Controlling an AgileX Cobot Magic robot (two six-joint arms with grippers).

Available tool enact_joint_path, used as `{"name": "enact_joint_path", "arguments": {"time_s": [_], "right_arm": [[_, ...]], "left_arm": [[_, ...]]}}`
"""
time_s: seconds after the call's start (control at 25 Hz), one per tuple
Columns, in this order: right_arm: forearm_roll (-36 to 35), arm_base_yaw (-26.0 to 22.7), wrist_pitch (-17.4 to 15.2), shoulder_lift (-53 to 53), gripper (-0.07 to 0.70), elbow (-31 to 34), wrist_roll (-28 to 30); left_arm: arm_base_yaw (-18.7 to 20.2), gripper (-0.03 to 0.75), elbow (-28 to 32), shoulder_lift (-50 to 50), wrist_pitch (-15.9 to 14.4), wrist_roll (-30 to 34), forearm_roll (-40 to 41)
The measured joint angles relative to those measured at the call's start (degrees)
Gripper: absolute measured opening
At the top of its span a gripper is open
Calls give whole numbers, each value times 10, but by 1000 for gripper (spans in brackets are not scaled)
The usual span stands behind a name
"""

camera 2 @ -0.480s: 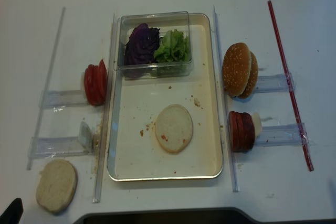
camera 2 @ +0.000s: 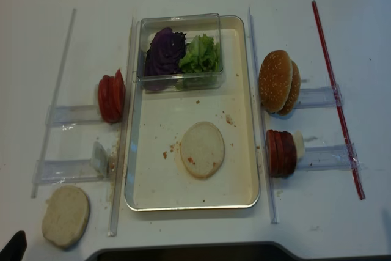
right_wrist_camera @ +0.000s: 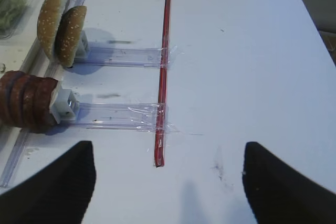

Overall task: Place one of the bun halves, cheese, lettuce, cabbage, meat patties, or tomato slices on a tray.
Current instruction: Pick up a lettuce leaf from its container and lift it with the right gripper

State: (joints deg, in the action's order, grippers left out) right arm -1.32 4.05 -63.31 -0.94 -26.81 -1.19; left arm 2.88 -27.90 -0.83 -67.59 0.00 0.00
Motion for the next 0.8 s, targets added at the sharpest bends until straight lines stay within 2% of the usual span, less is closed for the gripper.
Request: {"name": "enact_joint_path", "arguments": {"time_s": [0.48, 0.64, 0.8], "right_arm": [[0, 0, 0, 0, 552, 0, 0], [-20, 0, 6, 2, 549, -10, -19], [-43, 0, -19, 59, 549, -54, -20]], "left_arm": [[0, 358, 0, 0, 0, 0, 0], [0, 358, 0, 0, 0, 0, 0], [0, 358, 0, 0, 0, 0, 0]]}}
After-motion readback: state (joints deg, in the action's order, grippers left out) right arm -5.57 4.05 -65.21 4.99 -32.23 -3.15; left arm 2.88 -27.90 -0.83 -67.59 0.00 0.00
